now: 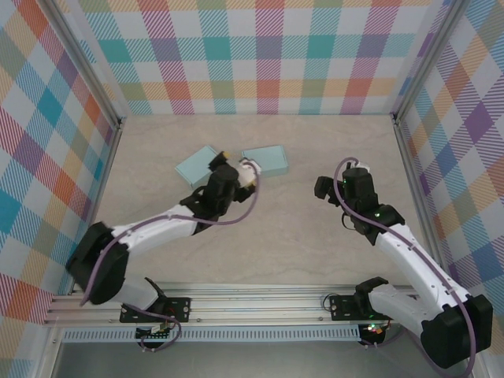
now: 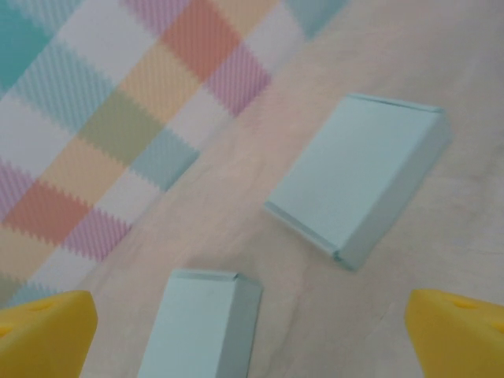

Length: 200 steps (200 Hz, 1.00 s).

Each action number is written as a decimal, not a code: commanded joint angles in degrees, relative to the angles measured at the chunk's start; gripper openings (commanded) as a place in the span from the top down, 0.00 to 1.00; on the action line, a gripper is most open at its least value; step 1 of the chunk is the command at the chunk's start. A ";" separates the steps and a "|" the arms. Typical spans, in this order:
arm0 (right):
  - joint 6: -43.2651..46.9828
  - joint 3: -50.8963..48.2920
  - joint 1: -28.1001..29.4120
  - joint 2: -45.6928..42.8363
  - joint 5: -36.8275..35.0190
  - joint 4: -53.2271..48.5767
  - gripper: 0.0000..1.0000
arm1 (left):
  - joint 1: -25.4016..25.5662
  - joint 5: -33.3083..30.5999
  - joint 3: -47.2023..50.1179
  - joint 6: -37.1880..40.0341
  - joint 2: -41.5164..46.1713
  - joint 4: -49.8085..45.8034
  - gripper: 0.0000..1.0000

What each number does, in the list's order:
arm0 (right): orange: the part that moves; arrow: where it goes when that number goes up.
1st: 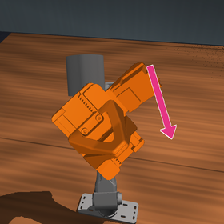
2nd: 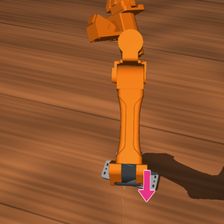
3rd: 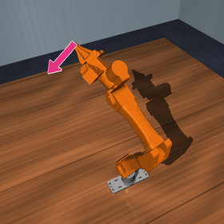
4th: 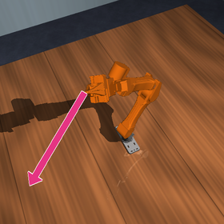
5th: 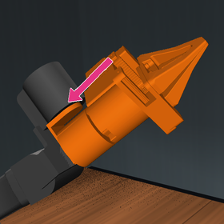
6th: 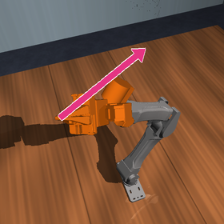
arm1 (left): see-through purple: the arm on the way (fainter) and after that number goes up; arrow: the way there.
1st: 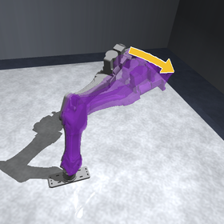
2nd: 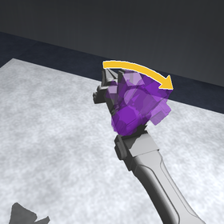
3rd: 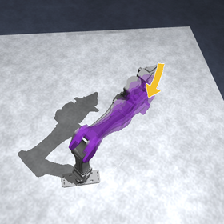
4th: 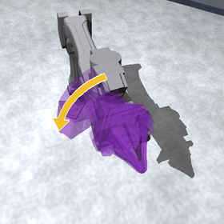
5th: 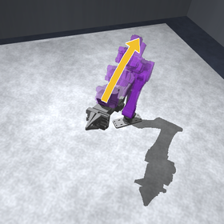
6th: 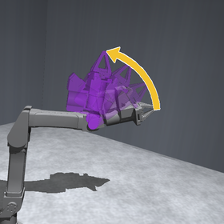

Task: Fold the paper box

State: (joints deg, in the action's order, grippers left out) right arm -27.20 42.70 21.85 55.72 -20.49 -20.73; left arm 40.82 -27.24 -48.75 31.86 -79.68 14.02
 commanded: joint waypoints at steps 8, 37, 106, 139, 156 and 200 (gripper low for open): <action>6.95 -5.23 0.06 -0.73 -8.34 9.04 0.00 | -8.42 -4.91 10.13 -21.13 9.77 -0.43 0.00; 13.42 -11.56 -0.71 -0.55 -11.03 20.99 0.00 | -15.58 -5.28 16.91 -25.89 15.69 -0.26 0.00; 20.47 -18.31 -8.82 6.27 -6.99 40.19 0.00 | -25.49 -1.09 28.51 -26.10 7.38 23.33 0.00; 23.01 -22.22 -12.20 8.07 -3.58 50.49 0.00 | -26.57 0.60 29.51 -25.29 0.92 33.47 0.00; 23.46 -23.05 -13.85 8.89 -1.93 52.89 0.00 | -27.15 1.37 28.45 -26.02 -3.22 35.43 0.00; 24.16 -25.14 -17.33 10.31 3.46 57.91 0.00 | -29.89 4.92 29.12 -28.38 -5.96 37.91 0.00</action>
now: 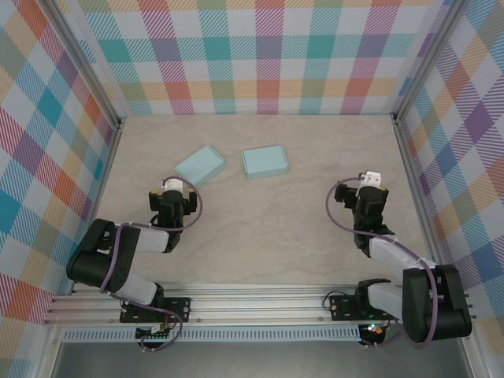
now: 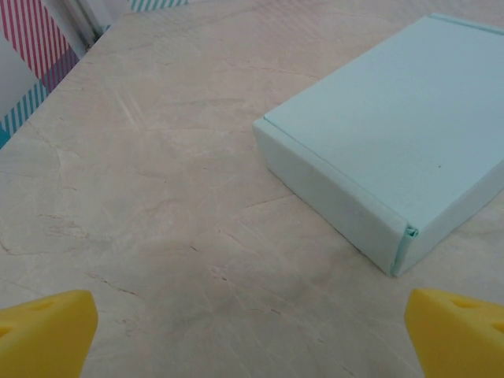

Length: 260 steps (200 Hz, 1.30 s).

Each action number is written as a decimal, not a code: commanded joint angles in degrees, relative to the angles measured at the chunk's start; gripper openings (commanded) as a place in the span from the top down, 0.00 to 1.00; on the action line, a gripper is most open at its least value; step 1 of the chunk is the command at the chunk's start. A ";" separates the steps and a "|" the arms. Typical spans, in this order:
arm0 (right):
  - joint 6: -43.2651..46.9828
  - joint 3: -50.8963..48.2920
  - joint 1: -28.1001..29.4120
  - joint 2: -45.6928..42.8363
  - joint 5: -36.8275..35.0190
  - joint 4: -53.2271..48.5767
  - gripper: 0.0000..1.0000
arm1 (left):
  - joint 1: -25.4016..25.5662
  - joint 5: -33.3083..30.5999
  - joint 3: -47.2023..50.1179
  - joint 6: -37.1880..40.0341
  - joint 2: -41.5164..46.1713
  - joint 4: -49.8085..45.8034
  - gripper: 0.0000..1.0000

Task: Fold the paper box

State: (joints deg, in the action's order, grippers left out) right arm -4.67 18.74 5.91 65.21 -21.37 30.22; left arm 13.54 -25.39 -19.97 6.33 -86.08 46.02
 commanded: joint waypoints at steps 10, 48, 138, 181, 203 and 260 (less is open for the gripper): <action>2.04 -1.65 -1.88 1.54 5.51 8.60 0.00 | -3.72 4.58 -0.02 -3.72 -0.41 6.14 0.00; 4.57 -3.00 -2.31 5.29 9.67 13.80 0.00 | -5.92 6.29 -2.47 -5.73 -4.15 4.59 0.00; 6.31 1.15 -2.93 22.79 19.25 24.51 0.00 | -7.86 10.19 -3.00 -6.59 -3.58 2.24 0.00; 2.90 4.12 -5.48 22.67 18.77 18.54 0.00 | -7.83 10.11 -2.97 -6.46 -3.50 2.32 0.00; 2.90 4.20 -5.47 22.59 18.79 18.18 0.00 | -7.78 10.21 -2.97 -6.42 -3.50 2.32 0.00; 3.00 4.11 -5.42 22.55 18.67 18.30 0.00 | -7.83 10.24 -2.97 -6.42 -3.51 2.32 0.00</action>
